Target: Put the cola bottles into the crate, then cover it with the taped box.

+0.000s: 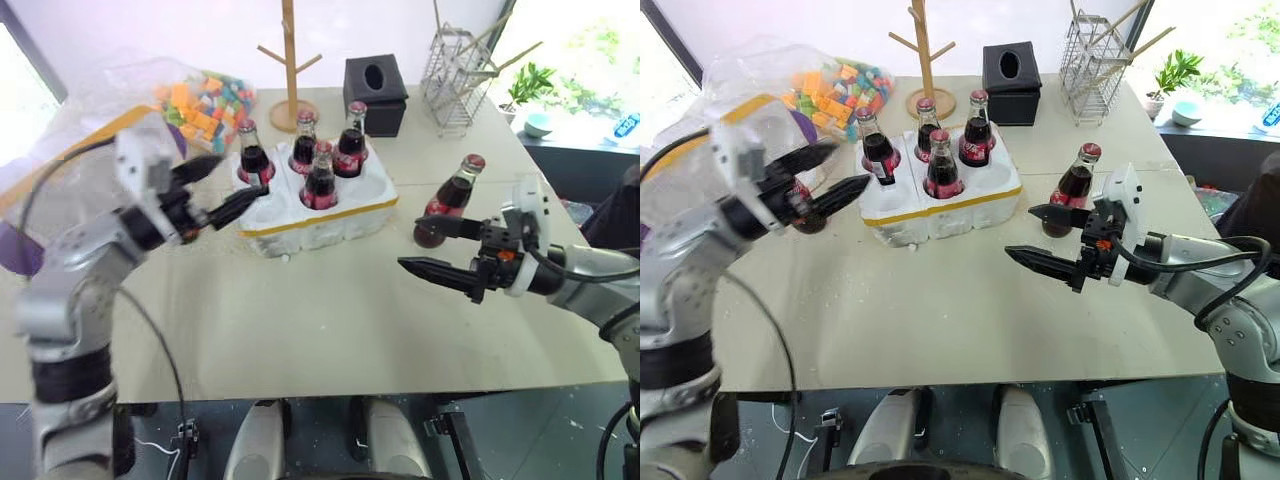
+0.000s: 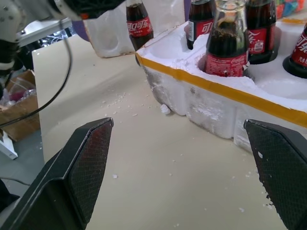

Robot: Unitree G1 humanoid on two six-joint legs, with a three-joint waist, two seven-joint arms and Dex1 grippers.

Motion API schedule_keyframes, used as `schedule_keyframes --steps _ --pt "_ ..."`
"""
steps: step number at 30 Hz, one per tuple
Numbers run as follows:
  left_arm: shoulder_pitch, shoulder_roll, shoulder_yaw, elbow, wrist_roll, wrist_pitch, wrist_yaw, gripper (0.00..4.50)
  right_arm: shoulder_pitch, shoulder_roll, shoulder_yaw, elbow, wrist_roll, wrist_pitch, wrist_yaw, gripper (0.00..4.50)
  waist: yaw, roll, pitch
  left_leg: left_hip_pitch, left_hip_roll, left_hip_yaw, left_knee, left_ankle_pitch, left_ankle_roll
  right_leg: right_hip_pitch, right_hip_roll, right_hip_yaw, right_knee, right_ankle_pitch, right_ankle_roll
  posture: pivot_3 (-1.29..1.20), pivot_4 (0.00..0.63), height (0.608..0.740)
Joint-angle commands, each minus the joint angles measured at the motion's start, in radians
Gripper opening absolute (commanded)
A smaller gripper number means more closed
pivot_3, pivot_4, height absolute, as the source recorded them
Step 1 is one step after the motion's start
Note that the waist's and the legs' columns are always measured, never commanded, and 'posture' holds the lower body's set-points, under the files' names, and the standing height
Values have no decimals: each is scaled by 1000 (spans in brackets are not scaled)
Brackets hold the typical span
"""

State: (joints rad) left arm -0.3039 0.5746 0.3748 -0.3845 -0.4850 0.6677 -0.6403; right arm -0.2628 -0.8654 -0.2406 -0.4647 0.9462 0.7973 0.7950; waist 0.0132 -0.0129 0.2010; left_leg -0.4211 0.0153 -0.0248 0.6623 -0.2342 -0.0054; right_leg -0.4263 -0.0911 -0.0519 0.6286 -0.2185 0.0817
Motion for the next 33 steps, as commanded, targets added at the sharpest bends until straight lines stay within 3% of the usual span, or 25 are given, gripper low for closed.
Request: schedule_keyframes --steps 1,7,26,28,31,33 --pt "91 16 55 -25 106 -102 93 4478 -21 2 -13 -8 -2 -17 12 4500 5 0 0 0 0 0 0 0 0 0 0 0 0 0 -1 0 150 740" --pt "96 15 59 109 147 -141 173 4478 -38 8 -2 2 -8 -11 14 4500 28 -1 0 -1 0 1 2 0 -1 0 -1 0 -3 0 -3 0 150 740" --pt "-208 -3 -86 638 183 -323 100 4478 -29 27 -27 -21 12 2 -33 4500 25 -1 0 -2 0 2 1 0 0 -1 0 0 -2 1 -1 0 150 740" --pt "-214 -6 -75 645 166 -315 93 3937 -29 23 -30 -26 17 3 -34 4500 24 -1 0 -2 1 2 1 0 0 -1 0 0 -2 2 1 0 150 740" --pt "-186 16 -64 618 153 -298 69 2757 -23 12 -36 -32 28 6 -28 4500 24 -1 0 -2 1 2 1 0 0 -1 0 0 -2 2 1 0 150 740" --pt "-158 38 -49 580 135 -271 52 2802 -9 0 -39 -44 29 5 -14 4500 22 -1 0 -2 1 2 1 0 0 -1 0 0 -2 2 1 0 150 740"
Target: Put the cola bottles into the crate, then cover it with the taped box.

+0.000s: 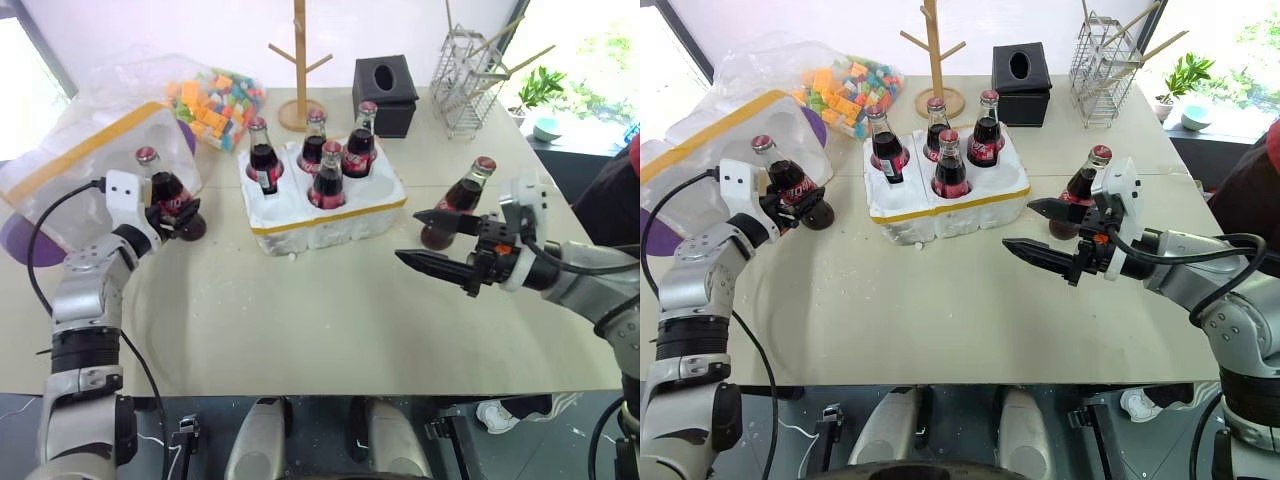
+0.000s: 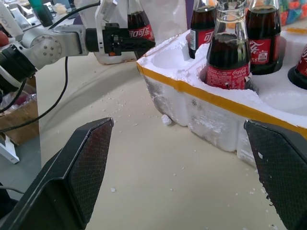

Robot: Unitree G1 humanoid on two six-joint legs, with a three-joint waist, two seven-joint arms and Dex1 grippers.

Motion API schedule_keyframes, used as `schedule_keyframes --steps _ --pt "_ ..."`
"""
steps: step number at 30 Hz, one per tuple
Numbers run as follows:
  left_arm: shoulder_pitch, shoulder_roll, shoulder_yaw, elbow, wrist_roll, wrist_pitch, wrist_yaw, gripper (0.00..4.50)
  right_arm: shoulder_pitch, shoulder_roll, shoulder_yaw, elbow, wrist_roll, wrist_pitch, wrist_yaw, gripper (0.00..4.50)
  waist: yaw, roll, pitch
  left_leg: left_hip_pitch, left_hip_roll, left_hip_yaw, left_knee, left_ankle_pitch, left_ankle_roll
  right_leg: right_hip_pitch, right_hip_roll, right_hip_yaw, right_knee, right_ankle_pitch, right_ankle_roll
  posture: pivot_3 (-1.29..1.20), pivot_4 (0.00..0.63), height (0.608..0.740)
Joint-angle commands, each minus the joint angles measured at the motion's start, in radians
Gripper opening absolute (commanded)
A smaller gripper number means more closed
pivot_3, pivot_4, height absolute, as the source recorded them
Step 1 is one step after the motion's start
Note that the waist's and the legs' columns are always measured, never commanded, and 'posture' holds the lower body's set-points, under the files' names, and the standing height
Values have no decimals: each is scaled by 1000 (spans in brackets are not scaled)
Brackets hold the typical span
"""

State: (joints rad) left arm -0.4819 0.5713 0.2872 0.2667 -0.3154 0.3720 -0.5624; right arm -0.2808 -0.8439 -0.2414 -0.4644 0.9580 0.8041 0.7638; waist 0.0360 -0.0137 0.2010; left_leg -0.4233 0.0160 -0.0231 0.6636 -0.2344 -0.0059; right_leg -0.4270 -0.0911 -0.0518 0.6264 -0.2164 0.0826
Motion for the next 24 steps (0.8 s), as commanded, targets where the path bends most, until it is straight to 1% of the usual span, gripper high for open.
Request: schedule_keyframes --steps 1,3,4,5,8,10,12,14,16,20,24 --pt "39 55 54 -102 -56 45 -39 2802 16 -26 -41 -51 18 -1 22 4500 -1 0 0 0 0 0 0 0 0 0 0 0 0 0 0 0 150 740" --pt "79 89 103 -188 -136 118 -80 2802 32 -39 -52 -59 57 26 43 4500 -4 0 0 0 0 0 -1 0 0 -1 0 0 0 0 0 0 150 740" --pt "100 106 135 -241 -200 171 -107 2802 43 -47 -65 -63 98 49 58 4500 -6 0 0 0 1 0 -1 0 0 -1 0 0 0 0 -1 0 150 740" --pt "112 118 181 -297 -294 243 -132 2802 55 -55 -77 -73 125 57 78 4500 -6 -1 1 -1 1 0 -1 0 0 -2 0 0 0 -1 -2 0 150 740" --pt "123 167 265 -408 -524 425 -198 2802 62 -63 -80 -82 95 35 77 4500 1 -2 1 -2 1 -1 -1 0 0 -3 0 0 0 -2 -3 0 150 740" --pt "102 203 280 -460 -638 504 -239 2802 52 -57 -71 -66 71 28 64 4500 5 -2 1 -3 1 -1 0 0 0 -2 0 -1 0 -2 -4 0 150 740" --pt "30 200 262 -472 -725 550 -224 2802 56 -55 -60 -56 64 24 80 4500 8 -2 1 -2 0 -1 1 0 -1 -1 -2 -1 -2 -2 -4 0 150 740" --pt "-52 163 217 -444 -733 542 -195 2802 70 -48 -42 -62 45 11 92 4500 9 -2 1 -2 -1 -1 1 0 -1 0 -2 -1 -2 -2 -4 0 150 740" --pt "-120 116 159 -397 -692 509 -182 2802 76 -37 -30 -67 36 5 89 4500 5 -2 1 -2 -1 -1 1 0 -1 1 -2 -1 -3 -2 -3 0 150 740" --pt "-217 46 13 -289 -541 391 -204 2802 75 -19 -20 -77 36 2 73 4500 0 -2 1 -1 -1 0 1 0 -1 1 0 0 -3 -2 -3 0 150 740" --pt "-268 18 -123 -178 -386 263 -277 2802 88 -12 -41 -89 48 5 55 4500 -1 -2 1 -2 0 0 0 0 0 -1 2 0 -2 0 -1 0 150 740"
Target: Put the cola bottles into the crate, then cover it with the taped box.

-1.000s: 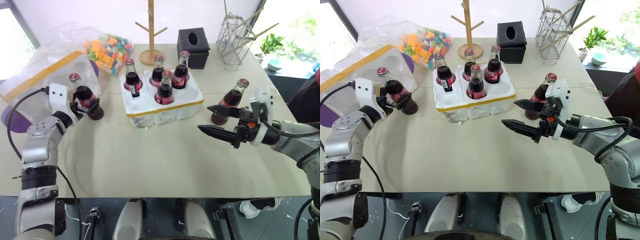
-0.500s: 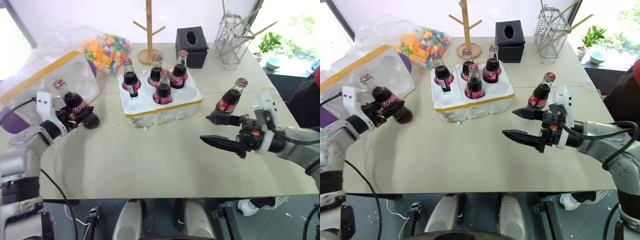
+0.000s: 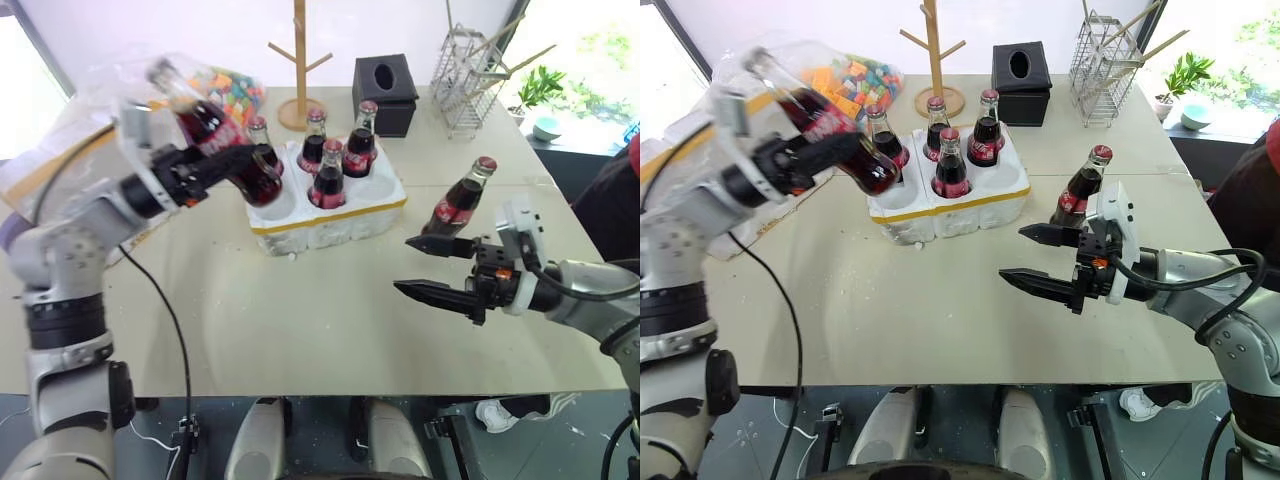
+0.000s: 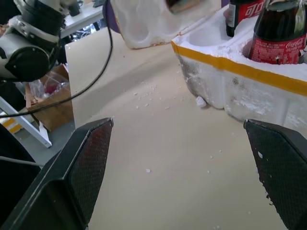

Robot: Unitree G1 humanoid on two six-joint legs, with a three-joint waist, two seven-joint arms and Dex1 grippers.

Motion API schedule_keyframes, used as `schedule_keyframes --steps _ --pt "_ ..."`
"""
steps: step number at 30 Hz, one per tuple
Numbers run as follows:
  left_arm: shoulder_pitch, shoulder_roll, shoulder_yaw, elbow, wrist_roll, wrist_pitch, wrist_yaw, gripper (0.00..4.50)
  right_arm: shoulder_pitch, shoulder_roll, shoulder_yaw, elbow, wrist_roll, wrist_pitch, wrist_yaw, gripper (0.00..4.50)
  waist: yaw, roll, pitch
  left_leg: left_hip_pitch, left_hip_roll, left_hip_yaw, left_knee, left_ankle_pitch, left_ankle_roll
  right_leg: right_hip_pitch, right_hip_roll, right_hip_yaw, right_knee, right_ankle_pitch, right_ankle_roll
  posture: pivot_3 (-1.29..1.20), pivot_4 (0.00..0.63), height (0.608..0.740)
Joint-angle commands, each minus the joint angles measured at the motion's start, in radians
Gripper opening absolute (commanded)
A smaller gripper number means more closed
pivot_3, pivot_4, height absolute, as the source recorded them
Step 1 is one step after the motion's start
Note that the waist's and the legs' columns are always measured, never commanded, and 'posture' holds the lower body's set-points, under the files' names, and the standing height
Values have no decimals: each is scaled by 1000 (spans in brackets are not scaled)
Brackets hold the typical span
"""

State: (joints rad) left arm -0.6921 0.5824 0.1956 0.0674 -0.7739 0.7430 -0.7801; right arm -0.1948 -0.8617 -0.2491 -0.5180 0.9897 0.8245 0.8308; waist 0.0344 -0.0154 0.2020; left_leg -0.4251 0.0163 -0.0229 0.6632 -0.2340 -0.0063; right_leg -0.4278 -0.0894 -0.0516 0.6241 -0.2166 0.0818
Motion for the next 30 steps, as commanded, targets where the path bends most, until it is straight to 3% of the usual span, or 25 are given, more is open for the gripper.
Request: schedule_keyframes --steps 1,9,14,17,19,23,30 --pt "-67 7 -62 53 118 -147 -73 2802 13 8 -41 -41 15 -18 -19 4500 0 0 0 0 0 0 0 0 0 -1 0 0 0 0 0 0 150 740" --pt "-52 3 -181 124 338 -350 -120 2802 65 30 -60 -75 17 -29 -58 4500 4 0 0 -1 0 0 -1 0 0 -1 0 0 -1 -1 -3 0 150 740" --pt "-46 -61 -221 159 396 -383 -104 2802 56 42 -41 -63 1 -40 -65 4500 4 0 0 -1 0 0 0 0 0 -1 0 1 -1 -1 -3 0 150 740" --pt "-53 -73 -230 230 478 -449 -52 4311 37 49 -34 -49 -25 -54 -86 4500 5 0 0 -1 0 0 0 0 0 -1 0 1 -1 0 0 0 150 740" --pt "-59 -65 -210 248 491 -461 -36 4438 27 57 -38 -37 -51 -63 -110 4500 4 0 0 0 0 0 0 0 0 0 0 1 0 0 0 0 150 740" --pt "-43 -36 -102 124 343 -341 -73 4438 38 69 -98 -7 -56 -63 -159 4500 0 0 0 0 1 0 1 0 0 0 0 1 0 0 -4 0 150 740" --pt "-9 96 180 -247 -185 103 -69 4438 126 111 -185 68 -145 -106 -267 4500 -1 1 0 0 2 -1 -1 0 0 -1 1 1 1 1 1 0 150 740"
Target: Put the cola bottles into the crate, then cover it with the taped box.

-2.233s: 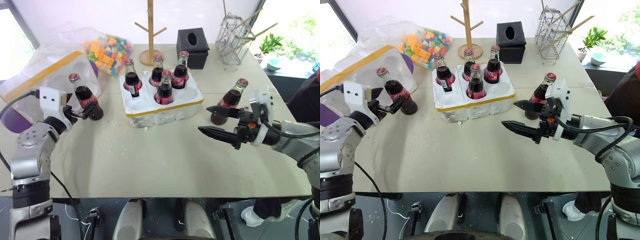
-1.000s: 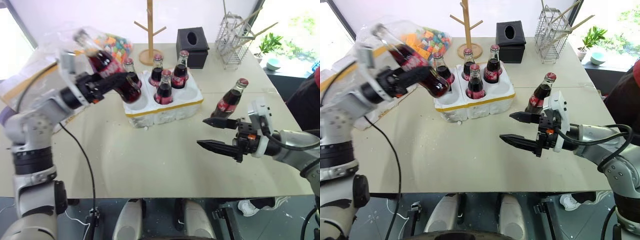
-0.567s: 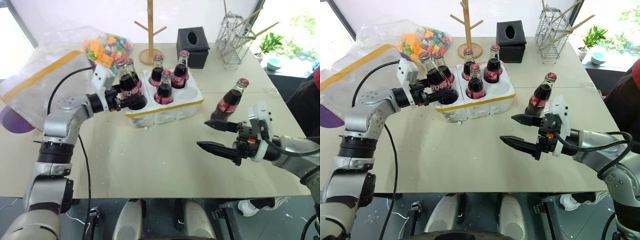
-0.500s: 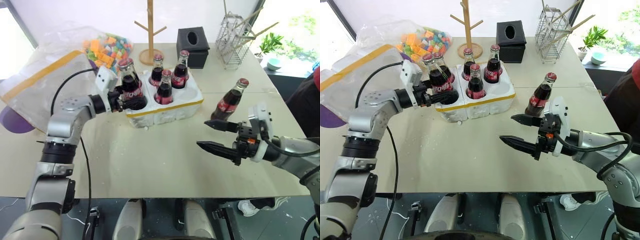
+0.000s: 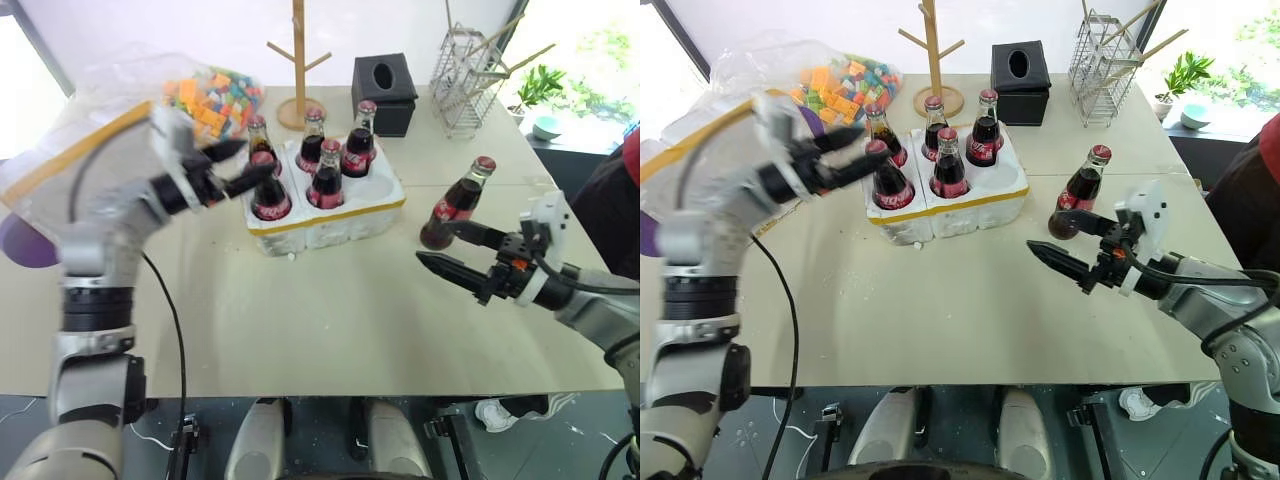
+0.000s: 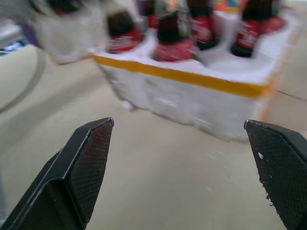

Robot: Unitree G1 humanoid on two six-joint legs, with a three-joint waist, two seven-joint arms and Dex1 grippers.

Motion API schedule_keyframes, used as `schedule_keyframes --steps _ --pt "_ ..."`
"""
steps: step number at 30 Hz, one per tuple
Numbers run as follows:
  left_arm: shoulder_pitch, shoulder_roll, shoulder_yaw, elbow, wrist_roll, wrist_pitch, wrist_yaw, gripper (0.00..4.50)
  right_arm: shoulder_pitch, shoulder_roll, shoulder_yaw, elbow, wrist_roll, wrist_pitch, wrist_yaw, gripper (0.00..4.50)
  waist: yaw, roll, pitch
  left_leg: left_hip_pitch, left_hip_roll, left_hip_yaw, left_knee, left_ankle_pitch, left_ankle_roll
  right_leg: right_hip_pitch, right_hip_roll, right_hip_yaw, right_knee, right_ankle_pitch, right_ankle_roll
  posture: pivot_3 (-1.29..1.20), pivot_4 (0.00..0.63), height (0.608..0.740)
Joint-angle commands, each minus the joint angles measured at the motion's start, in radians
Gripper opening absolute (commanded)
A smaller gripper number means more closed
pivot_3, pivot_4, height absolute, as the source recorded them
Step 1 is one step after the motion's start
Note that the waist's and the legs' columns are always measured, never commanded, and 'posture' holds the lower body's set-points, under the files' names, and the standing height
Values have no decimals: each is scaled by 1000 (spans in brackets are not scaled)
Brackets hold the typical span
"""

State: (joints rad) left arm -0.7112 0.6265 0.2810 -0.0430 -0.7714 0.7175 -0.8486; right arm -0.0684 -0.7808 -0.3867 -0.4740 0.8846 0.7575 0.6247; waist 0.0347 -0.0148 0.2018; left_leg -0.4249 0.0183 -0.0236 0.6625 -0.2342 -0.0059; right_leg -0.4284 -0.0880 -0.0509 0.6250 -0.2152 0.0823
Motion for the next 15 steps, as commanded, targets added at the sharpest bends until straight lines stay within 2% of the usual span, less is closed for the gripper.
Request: schedule_keyframes --steps 1,4,8,11,15 --pt "21 81 118 -173 -257 183 -2 4438 -11 46 -39 56 -77 -51 -96 4500 -1 0 0 0 0 0 0 0 0 0 0 0 0 0 0 0 150 740" --pt "102 167 96 -280 -300 237 -59 4438 -67 87 -10 142 -148 -79 -160 4500 -9 1 -1 2 0 1 0 0 0 1 0 1 0 -2 -4 0 150 740" --pt "255 269 -32 -413 -178 164 -157 4438 -144 135 23 246 -206 -118 -180 4500 -21 2 -1 5 -1 4 0 0 0 2 0 4 1 -2 -5 0 150 740" --pt "267 239 -112 -415 -82 93 -121 4438 -176 156 60 281 -237 -145 -162 4500 -20 2 -1 4 0 4 0 0 0 1 0 5 1 -2 -5 0 150 740" --pt "246 181 -167 -403 -31 45 -91 4438 -229 180 99 331 -262 -165 -135 4500 -23 2 -1 4 0 5 0 0 0 1 1 6 0 -2 -5 0 150 740"
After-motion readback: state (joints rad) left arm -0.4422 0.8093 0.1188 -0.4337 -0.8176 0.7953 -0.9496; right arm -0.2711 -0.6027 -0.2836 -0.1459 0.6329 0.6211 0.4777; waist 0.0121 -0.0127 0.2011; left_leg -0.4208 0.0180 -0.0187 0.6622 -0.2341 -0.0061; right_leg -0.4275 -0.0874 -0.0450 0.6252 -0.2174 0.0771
